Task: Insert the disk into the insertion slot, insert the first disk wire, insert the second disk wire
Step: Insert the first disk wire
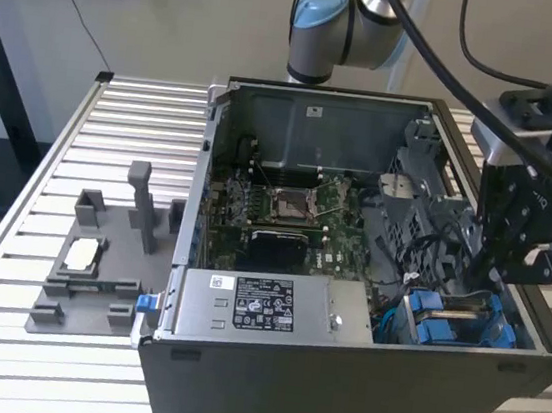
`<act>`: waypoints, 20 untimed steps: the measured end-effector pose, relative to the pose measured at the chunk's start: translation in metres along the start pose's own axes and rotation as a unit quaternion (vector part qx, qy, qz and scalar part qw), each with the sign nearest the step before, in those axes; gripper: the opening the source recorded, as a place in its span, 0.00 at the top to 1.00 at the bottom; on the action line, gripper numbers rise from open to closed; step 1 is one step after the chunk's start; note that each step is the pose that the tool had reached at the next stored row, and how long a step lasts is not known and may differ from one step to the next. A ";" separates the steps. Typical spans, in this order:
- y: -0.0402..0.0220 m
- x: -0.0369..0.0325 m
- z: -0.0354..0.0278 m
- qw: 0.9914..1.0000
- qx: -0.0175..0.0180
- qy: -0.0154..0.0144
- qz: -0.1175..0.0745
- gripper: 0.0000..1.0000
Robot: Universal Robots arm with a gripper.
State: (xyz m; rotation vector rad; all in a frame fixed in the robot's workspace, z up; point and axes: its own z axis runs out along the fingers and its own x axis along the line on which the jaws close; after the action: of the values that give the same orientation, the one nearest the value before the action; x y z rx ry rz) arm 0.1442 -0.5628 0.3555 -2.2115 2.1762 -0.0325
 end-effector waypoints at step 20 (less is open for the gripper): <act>-0.0060 0.0025 0.0122 1.000 -0.003 0.000 0.001 0.81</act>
State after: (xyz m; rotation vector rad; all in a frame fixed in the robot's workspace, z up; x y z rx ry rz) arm 0.1508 -0.5650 0.3436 -2.2139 2.1808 -0.0252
